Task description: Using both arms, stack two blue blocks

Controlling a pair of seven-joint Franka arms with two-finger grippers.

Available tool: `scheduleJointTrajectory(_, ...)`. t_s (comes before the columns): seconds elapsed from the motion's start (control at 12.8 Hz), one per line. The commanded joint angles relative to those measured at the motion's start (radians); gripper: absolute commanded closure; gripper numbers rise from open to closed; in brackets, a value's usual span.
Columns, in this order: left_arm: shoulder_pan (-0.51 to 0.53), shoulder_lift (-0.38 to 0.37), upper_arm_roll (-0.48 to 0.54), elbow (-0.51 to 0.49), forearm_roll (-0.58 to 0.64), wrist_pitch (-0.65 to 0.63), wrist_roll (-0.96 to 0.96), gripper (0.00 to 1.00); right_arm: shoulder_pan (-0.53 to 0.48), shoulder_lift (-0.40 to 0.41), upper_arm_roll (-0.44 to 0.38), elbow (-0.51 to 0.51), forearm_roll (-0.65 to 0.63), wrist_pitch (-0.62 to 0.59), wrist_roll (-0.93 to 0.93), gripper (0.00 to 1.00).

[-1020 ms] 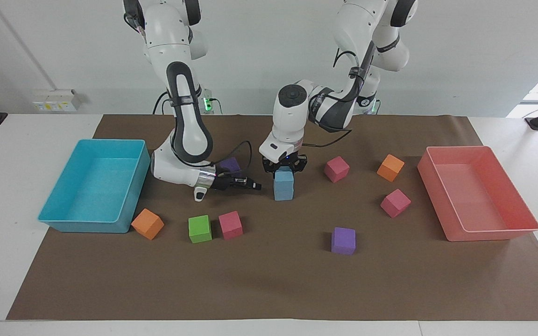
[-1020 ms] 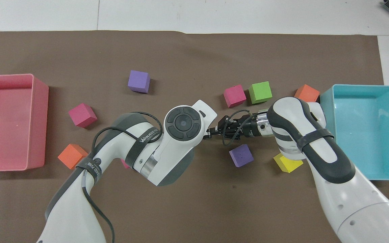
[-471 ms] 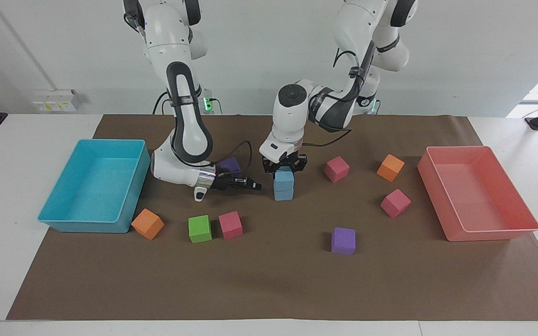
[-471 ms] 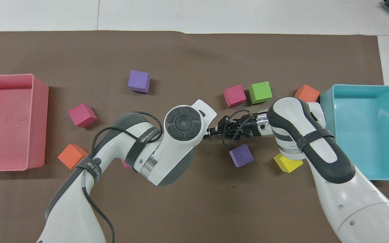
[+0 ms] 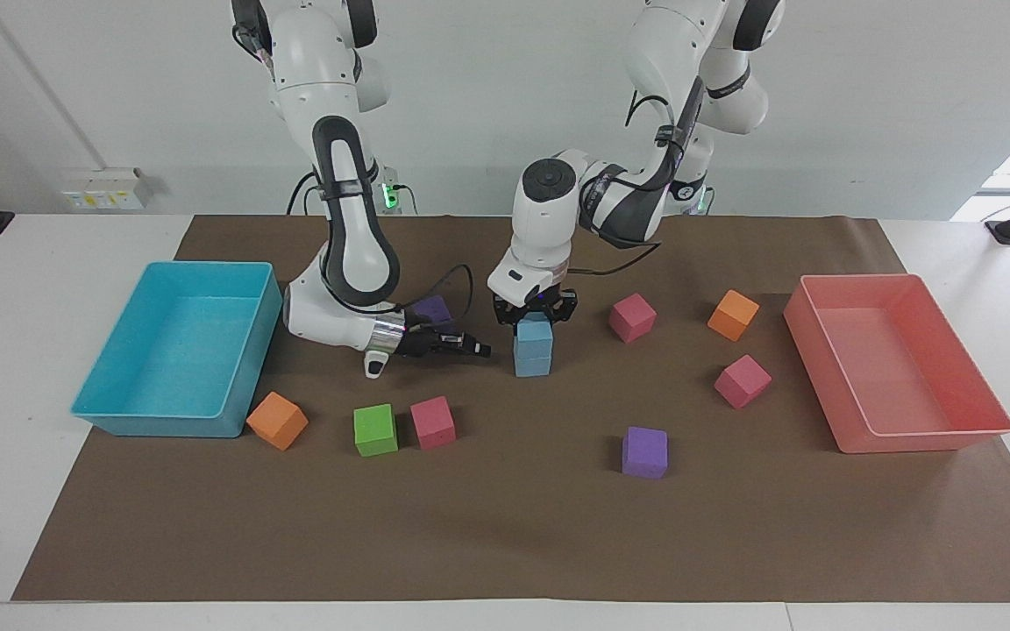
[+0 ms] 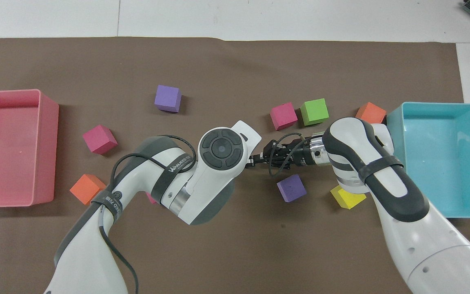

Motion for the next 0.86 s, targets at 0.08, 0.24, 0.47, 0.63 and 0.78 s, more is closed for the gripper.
scheduleJointTrajectory(0.08,-0.021,-0.012,0.017,-0.007,0.019,-0.017,-0.022,0.81,0.001,-0.007,0.004,-0.016,0.031,0.004,-0.038,1.0)
scheduleJointTrajectory(0.24,-0.02,-0.01,0.017,-0.005,0.019,-0.011,-0.02,0.71,0.001,-0.007,0.004,-0.016,0.033,0.004,-0.038,1.0)
scheduleJointTrajectory(0.47,-0.018,-0.01,0.017,-0.005,0.019,-0.009,-0.02,0.55,0.0,-0.007,0.004,-0.016,0.031,0.004,-0.038,1.0)
scheduleJointTrajectory(0.63,-0.016,-0.01,0.016,-0.007,0.019,-0.011,-0.019,0.47,0.001,-0.007,0.004,-0.016,0.031,0.004,-0.038,1.0)
scheduleJointTrajectory(0.78,-0.015,-0.01,0.016,-0.007,0.019,-0.008,-0.019,0.44,0.001,-0.007,0.004,-0.016,0.031,0.004,-0.038,1.0)
